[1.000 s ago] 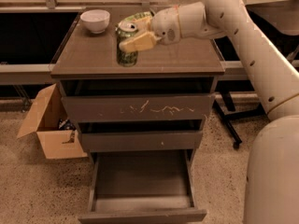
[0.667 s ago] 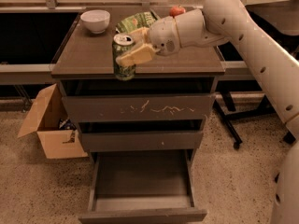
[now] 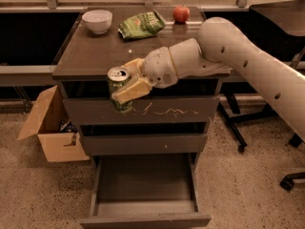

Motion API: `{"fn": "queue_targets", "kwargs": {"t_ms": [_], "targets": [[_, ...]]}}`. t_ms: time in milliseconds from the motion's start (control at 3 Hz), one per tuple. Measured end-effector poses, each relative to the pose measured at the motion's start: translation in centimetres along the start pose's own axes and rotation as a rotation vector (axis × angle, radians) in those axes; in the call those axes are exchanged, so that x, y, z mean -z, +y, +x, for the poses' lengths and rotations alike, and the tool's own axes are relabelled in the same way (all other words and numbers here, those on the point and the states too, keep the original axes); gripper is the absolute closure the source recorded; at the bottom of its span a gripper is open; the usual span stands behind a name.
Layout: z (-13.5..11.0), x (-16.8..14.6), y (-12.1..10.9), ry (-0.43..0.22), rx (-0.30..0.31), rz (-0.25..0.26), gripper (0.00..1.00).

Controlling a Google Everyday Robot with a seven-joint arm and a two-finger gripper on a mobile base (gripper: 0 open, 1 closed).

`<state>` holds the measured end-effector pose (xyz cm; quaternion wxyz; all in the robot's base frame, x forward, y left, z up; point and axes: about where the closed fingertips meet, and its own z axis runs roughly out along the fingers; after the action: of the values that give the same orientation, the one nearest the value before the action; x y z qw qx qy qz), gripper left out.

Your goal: Place green can into bottom drawer

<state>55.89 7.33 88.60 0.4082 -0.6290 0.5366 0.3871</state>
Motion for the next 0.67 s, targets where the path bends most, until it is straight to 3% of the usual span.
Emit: {"fn": "queue_targets", "kwargs": {"t_ms": [333,667], "targets": [[5.41,-3.03,3.04,0.034,-0.039,0.053,1.0],[5.41,-3.03,3.04,0.034,-0.039,0.053,1.0]]}}
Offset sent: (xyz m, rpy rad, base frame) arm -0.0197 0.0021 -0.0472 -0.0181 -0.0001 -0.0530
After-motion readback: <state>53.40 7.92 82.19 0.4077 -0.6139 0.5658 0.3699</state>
